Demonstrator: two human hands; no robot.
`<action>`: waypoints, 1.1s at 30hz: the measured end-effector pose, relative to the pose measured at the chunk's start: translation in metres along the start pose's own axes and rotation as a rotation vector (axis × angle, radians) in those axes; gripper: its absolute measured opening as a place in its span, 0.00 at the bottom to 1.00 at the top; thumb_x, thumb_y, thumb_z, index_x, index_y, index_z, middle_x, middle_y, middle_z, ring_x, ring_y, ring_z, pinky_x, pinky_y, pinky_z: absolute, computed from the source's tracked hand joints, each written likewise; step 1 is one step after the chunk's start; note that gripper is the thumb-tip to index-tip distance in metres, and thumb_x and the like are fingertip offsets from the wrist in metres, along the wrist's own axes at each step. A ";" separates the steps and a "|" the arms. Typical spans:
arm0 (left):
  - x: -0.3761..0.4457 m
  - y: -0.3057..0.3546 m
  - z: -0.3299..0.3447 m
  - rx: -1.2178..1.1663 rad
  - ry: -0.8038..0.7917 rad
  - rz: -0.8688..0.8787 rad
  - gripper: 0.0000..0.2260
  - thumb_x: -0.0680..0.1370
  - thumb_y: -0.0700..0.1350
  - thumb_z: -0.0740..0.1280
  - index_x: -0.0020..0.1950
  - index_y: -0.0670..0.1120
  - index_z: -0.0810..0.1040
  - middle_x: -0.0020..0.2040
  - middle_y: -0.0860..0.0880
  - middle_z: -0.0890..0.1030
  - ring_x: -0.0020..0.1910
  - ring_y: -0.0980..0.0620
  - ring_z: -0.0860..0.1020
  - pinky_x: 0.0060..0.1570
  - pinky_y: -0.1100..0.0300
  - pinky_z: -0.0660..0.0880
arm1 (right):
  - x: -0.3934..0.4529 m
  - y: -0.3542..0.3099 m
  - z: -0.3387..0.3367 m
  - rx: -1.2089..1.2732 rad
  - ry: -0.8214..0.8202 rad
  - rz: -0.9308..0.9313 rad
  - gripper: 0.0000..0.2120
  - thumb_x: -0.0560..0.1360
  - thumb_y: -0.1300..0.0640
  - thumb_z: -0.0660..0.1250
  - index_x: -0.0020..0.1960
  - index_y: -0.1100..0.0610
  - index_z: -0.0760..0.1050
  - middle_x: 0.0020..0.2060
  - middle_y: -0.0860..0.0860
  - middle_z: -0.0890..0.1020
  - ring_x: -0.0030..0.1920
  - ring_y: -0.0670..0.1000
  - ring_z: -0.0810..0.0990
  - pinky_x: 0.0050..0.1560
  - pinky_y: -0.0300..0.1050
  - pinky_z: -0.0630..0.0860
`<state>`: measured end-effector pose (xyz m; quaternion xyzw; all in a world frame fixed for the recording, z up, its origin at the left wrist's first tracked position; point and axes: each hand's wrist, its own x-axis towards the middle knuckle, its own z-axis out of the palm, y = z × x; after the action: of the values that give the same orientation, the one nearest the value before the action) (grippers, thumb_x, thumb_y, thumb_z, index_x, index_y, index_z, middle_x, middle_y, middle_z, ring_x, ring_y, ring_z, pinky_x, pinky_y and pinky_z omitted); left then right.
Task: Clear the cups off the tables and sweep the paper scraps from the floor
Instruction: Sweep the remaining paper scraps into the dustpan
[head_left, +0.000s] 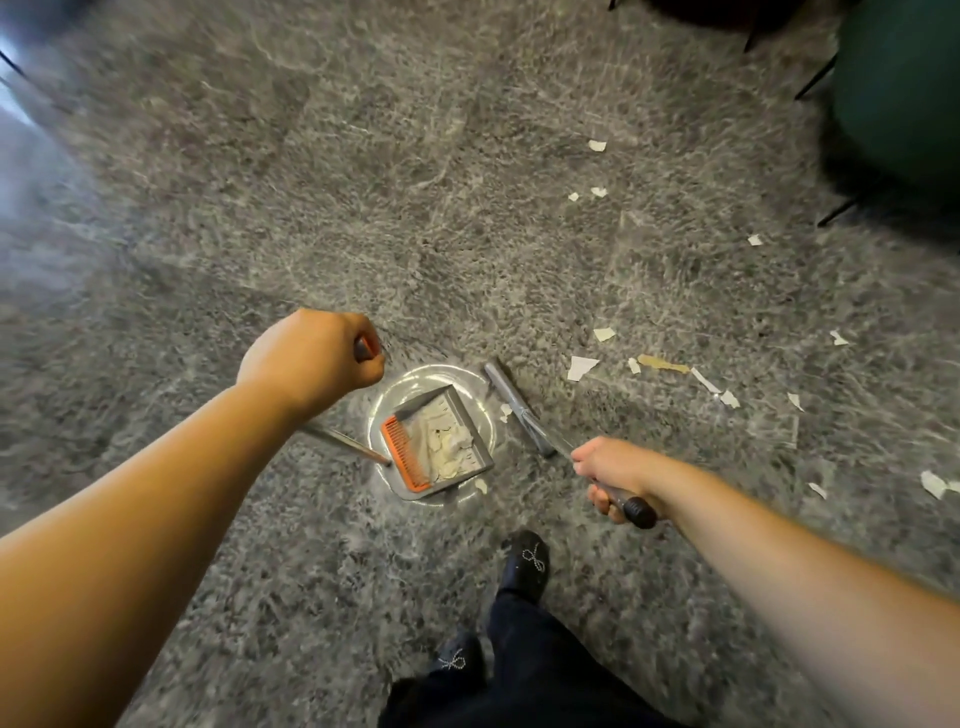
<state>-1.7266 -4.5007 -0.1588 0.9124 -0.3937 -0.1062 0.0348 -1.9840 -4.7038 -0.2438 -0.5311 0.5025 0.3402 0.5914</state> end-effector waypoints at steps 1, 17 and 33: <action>0.003 0.001 0.000 0.000 -0.001 -0.003 0.04 0.72 0.52 0.70 0.44 0.54 0.81 0.34 0.50 0.81 0.37 0.46 0.80 0.36 0.57 0.76 | 0.000 -0.003 0.004 -0.012 -0.025 -0.003 0.15 0.81 0.61 0.53 0.67 0.57 0.66 0.26 0.52 0.68 0.18 0.45 0.66 0.21 0.33 0.66; -0.004 -0.041 -0.010 -0.102 -0.019 0.010 0.05 0.73 0.52 0.72 0.45 0.52 0.81 0.31 0.54 0.76 0.34 0.49 0.76 0.36 0.58 0.74 | -0.041 0.009 0.061 0.161 -0.068 -0.042 0.09 0.82 0.60 0.54 0.55 0.47 0.69 0.21 0.49 0.71 0.17 0.44 0.66 0.20 0.33 0.65; -0.033 -0.112 -0.039 -0.009 -0.085 0.379 0.05 0.71 0.53 0.74 0.44 0.54 0.81 0.32 0.54 0.80 0.34 0.50 0.78 0.39 0.54 0.79 | -0.055 0.052 0.160 0.450 0.233 -0.076 0.10 0.82 0.61 0.54 0.62 0.52 0.67 0.21 0.52 0.69 0.16 0.46 0.65 0.19 0.33 0.65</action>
<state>-1.6607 -4.4005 -0.1314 0.8163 -0.5593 -0.1379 0.0418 -2.0098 -4.5307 -0.2168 -0.4401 0.6099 0.1337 0.6453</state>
